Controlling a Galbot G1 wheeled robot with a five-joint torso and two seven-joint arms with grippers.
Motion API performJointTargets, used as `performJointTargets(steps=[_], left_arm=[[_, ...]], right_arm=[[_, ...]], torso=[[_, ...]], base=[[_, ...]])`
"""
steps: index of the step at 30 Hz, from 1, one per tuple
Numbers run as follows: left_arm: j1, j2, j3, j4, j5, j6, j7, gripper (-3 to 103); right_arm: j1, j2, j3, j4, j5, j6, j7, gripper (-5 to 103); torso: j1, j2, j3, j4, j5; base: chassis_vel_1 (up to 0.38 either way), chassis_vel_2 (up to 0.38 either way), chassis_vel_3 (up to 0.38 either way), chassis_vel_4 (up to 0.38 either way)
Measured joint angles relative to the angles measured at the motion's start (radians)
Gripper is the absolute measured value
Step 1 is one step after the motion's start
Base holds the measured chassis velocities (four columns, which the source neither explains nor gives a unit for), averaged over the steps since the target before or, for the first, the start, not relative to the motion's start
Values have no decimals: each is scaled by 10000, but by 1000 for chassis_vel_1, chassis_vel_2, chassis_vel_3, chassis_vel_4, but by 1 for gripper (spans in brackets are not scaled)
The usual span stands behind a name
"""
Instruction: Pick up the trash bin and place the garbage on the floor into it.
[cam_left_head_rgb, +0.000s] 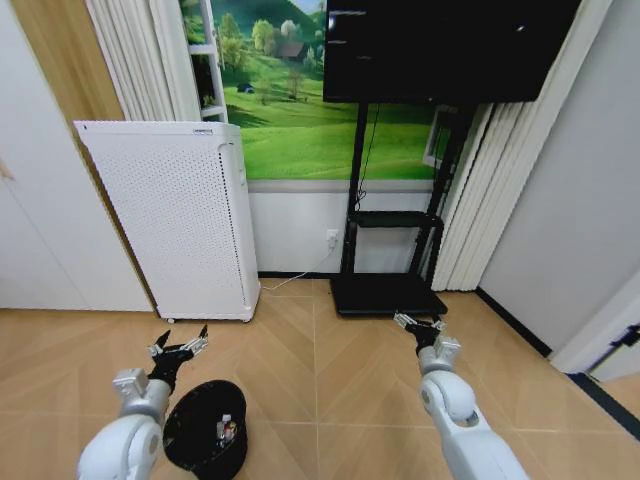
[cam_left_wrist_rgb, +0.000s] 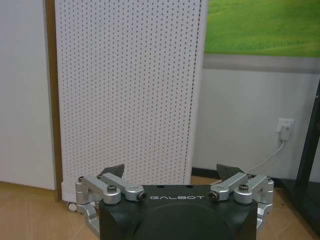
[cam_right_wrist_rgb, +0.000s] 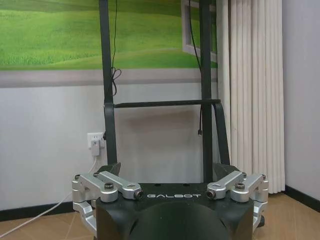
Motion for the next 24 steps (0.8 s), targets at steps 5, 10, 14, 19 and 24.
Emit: performJointTargets(steps=[5,10,14,19,24], left_arm=[[87,-13,81,78,104,116,148,100],[103,58,55,112,150,195,200,100],[88,169,2,140,134,196,201,100],[80,213,-7,82,76,232,206,100],[101,213,1,-2,96,269,216,100]], right_arm=[[-23,18,205,-134,-373,209,-142,100],[76,7,205,-231,-302,219,-224,100],[60,37,165,-267,-311,223,-288,100],[77,52,83,-271,-326,224,-329,100],[100,48,46,-259,-319,211,-347,100]], torso=[[11,59,47,-3,0],[35,231,193,0,0],[59,381,319,-1,0],[107,617,509,-1,1],[159,849,691,0,1]], base=[[0,0,0,0],[0,0,0,0],[0,0,0,0],[0,0,0,0],[0,0,0,0]])
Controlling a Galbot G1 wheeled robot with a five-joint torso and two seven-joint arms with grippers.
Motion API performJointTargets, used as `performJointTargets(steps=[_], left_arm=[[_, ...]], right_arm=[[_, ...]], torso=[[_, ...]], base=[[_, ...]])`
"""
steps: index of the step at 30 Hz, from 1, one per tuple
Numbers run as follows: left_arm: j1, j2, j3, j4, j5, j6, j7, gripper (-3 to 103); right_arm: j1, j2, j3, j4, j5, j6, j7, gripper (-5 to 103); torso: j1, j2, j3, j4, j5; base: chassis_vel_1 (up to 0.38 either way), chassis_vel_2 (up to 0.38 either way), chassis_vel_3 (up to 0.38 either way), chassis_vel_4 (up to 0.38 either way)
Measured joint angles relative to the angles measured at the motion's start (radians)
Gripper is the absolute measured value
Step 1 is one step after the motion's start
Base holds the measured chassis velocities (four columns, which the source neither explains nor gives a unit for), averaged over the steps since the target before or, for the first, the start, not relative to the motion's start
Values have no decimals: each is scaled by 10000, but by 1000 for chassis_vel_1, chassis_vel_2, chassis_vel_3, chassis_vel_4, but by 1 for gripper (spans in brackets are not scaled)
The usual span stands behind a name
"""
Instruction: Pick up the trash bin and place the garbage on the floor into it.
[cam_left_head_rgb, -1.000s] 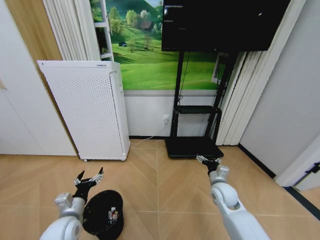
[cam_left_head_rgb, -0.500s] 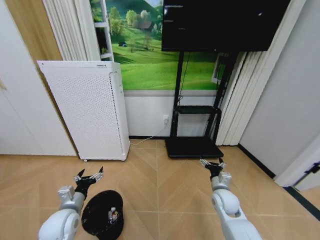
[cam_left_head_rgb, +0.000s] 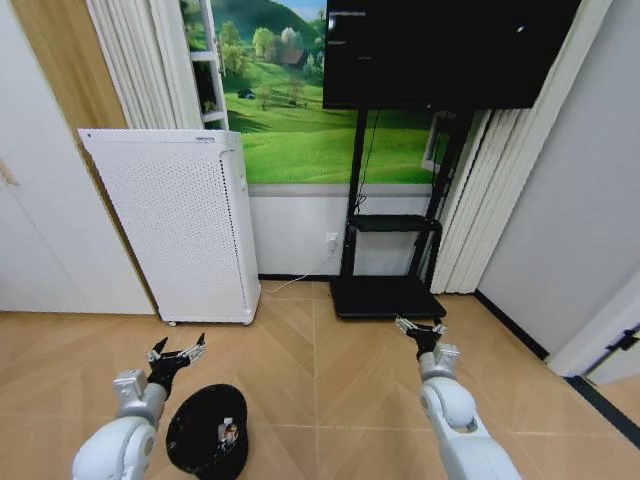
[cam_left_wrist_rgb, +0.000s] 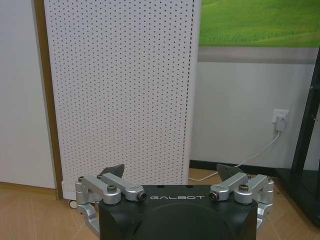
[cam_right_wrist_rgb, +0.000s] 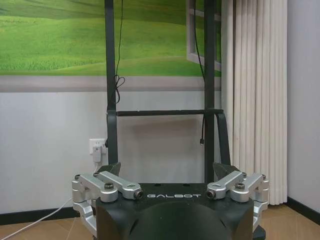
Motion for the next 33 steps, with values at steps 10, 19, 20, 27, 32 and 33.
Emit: performJointTargets(steps=[10,19,20,27,32,33], left_arm=[[62,43,-67,-72,17,29,5,100],[114,80,-123,-147,88,25,57,100],[114,80,-123,-147,88,25,57,100],[99,92,-117,-175,112,60,55,100],[112,81,-99,-203,113,128,45,100],[112,79,-99,-203,114,136,43,100]], right_arm=[[-97,15,49,63,-6,-10,-13,100],[-134,64,57,93,-57,-18,-13,100],[-134,64,57,93,-57,-18,-13,100],[-85,74,29,-2,-69,-18,-14,100],[-19,26,30,-112,-29,-8,-40,100],[-5,18,30,-148,-27,1,-50,100]], torso=[[91,379,285,-1,0],[211,790,577,0,0],[211,790,577,0,0],[283,1047,759,0,0],[360,1294,931,-1,0],[380,1353,972,-1,0]], base=[[0,0,0,0],[0,0,0,0],[0,0,0,0],[0,0,0,0],[0,0,0,0],[0,0,0,0]])
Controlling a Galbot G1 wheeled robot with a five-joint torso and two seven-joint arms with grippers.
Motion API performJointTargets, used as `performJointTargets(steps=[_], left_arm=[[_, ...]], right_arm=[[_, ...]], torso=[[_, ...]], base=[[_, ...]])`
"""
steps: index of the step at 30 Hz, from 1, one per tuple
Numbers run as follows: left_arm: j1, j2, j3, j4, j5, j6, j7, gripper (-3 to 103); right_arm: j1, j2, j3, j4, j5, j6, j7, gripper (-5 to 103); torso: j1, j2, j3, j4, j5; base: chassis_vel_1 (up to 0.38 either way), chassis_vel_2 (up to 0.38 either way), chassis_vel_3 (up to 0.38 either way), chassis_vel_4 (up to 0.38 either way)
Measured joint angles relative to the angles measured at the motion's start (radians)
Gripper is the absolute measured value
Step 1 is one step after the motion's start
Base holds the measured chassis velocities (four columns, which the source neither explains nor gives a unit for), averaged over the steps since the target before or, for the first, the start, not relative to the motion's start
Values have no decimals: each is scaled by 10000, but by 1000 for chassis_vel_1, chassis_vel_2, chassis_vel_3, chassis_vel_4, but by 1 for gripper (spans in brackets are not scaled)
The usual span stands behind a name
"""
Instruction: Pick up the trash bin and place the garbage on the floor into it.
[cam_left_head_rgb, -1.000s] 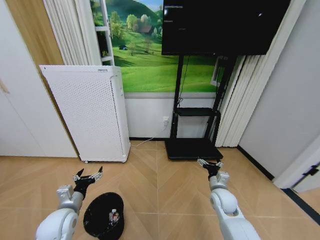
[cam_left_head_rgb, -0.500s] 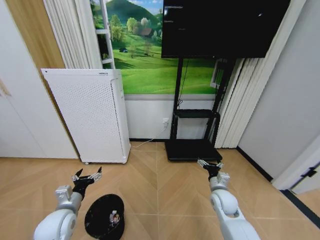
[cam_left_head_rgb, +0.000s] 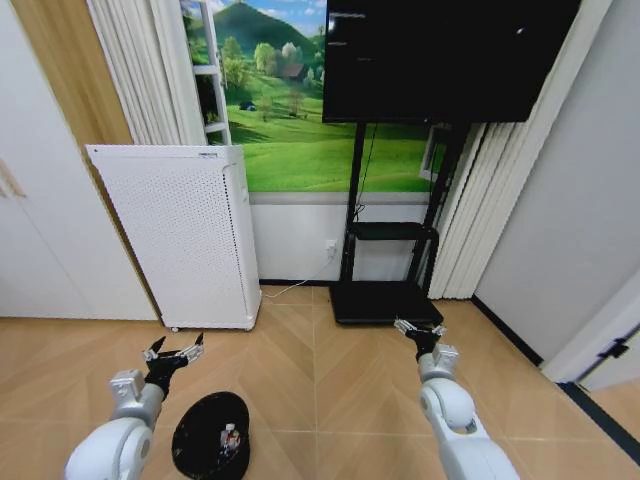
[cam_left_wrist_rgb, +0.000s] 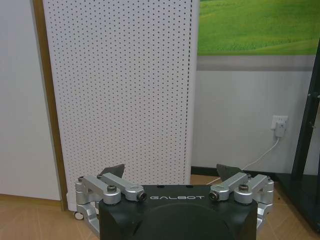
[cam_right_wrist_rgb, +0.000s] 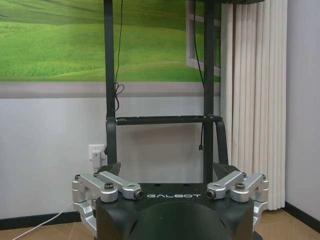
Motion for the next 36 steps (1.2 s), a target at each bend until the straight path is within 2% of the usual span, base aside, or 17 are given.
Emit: performJointTargets(steps=[36], left_arm=[[32,-12,-59,-158,29,82,-13,100]], right_arm=[[71,-81,54,-101,10,95,-56,100]], torso=[[492,1446,953,0,0]], base=[[0,0,0,0]])
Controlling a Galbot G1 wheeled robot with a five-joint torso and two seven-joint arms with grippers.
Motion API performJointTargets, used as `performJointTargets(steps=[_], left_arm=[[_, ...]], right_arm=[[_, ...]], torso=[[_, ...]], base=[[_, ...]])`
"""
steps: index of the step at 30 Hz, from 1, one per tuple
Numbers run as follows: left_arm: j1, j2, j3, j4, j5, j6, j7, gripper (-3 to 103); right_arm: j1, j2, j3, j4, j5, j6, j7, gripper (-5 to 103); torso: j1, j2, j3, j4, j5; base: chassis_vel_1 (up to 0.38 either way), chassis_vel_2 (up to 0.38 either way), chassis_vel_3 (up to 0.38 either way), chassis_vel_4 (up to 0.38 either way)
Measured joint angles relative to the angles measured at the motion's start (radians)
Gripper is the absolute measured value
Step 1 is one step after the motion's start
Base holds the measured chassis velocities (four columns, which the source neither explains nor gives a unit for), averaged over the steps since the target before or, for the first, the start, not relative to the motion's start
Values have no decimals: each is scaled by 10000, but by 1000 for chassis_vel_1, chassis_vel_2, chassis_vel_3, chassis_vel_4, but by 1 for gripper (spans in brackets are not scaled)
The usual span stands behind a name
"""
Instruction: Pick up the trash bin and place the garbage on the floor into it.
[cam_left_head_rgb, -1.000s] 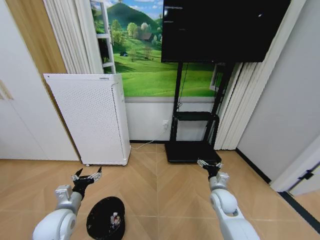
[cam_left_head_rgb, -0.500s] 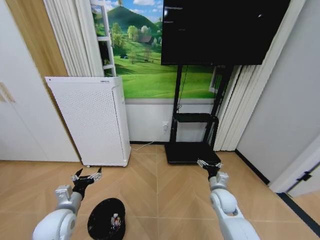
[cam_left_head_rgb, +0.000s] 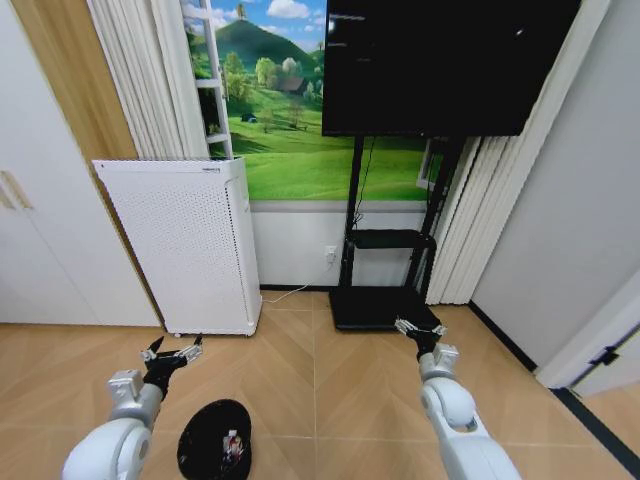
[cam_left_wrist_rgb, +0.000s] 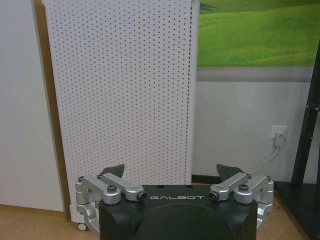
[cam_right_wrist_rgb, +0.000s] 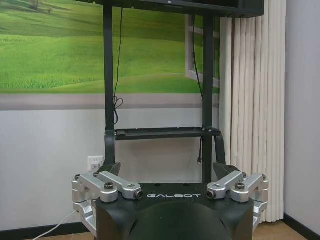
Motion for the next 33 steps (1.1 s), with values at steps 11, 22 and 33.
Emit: performJointTargets(steps=[11,22,33], left_arm=[[8,19,-19,-52,-1,1,0,100],[80,1,-68,-138,-14,41,-4,100],[48,32,-70,-85,-1,33,-3,100]], right_arm=[[-15,-17,33,66,36,-20,4,100],[-43,-9,65,140,48,-53,20,100],[-21,-7,66,129,47,-58,26,100]], torso=[[128,354,227,0,0],[338,907,569,0,0],[510,1345,834,0,0]], base=[[0,0,0,0],[0,0,0,0],[0,0,0,0]])
